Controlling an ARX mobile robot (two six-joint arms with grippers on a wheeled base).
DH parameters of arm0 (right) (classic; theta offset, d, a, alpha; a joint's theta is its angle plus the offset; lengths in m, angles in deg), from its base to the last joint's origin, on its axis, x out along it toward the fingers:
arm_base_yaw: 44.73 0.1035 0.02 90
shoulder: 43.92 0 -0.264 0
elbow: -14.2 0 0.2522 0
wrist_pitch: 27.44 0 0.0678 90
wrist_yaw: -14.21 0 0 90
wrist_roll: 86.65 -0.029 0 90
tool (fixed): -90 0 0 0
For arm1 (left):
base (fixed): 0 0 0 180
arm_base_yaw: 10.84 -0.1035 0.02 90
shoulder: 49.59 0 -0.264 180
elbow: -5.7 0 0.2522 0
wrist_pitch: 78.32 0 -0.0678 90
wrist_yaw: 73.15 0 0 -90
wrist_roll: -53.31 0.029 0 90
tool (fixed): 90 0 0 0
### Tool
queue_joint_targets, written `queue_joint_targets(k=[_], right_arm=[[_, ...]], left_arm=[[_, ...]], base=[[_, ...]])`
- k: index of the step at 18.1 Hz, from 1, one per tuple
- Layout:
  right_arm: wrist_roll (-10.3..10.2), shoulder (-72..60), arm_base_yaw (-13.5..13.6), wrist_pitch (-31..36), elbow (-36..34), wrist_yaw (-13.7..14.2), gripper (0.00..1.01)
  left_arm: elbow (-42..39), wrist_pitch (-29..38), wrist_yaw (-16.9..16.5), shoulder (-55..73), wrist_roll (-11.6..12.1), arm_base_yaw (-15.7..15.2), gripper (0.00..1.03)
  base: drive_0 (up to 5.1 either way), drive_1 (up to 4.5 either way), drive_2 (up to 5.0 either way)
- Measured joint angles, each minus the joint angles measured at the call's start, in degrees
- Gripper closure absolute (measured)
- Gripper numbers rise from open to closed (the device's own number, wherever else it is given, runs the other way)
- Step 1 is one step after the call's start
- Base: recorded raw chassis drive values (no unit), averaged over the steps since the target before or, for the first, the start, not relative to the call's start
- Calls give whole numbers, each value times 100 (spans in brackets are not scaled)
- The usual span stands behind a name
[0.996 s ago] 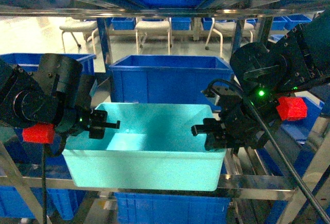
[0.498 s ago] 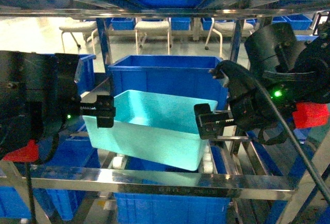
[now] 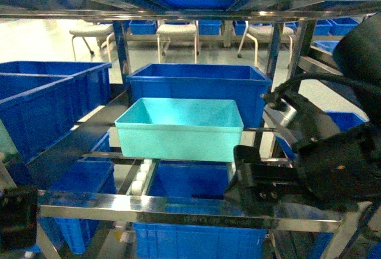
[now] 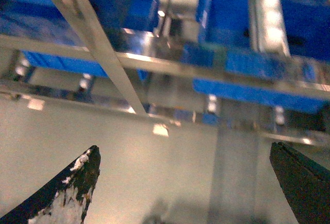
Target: Organize blue bins on left shelf correctly
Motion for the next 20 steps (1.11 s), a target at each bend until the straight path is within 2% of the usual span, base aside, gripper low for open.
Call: queue_joint_targets(k=[2, 3, 4, 5, 6, 7, 8, 9, 11, 13, 18, 20], right_arm=[[-278, 280, -11, -428, -190, -142, 3], [-326, 278, -17, -424, -190, -144, 3], [-4, 28, 118, 2159, -859, 1126, 12], [538, -72, 109, 4142, -1856, 2452, 25], [890, 0, -72, 5659, -2813, 3390, 38], [1086, 584, -374, 7060, -3318, 3659, 53], [1156, 1134, -509, 7757, -3416, 3591, 64], [1180, 1539, -616, 7930, -3600, 3442, 75], [1239, 1869, -804, 7571, -4116, 3244, 93], [1281, 2046, -898, 7418, -4284, 3161, 100], [1283, 2778, -1062, 7187, -4435, 2977, 99], [1283, 3289, -1163, 6590, -4454, 2894, 99]], left_arm=[[-463, -229, -118, -793, 166, 262, 5], [-400, -101, -103, -824, 205, 243, 5], [-981, 2559, -330, 319, 474, 144, 20], [-1633, 3595, -439, 925, 579, 87, 32], [-2114, 4513, -726, 595, 649, -219, 47], [-2004, 5165, -656, -267, 654, -315, 60], [-2015, 5182, -730, -837, 656, -251, 72], [-2164, 5045, -796, -1110, 664, -219, 81], [-2164, 4852, -737, -1808, 662, -247, 100], [-2168, 4599, -741, -2299, 667, -251, 101], [-2188, 3716, -743, -3180, 671, -254, 101], [-2188, 3383, -743, -3543, 671, -254, 101]], base=[[0, 0, 0], [0, 0, 0], [0, 0, 0], [0, 0, 0], [0, 0, 0], [0, 0, 0], [0, 0, 0], [0, 0, 0], [0, 0, 0], [0, 0, 0], [0, 0, 0], [0, 0, 0]])
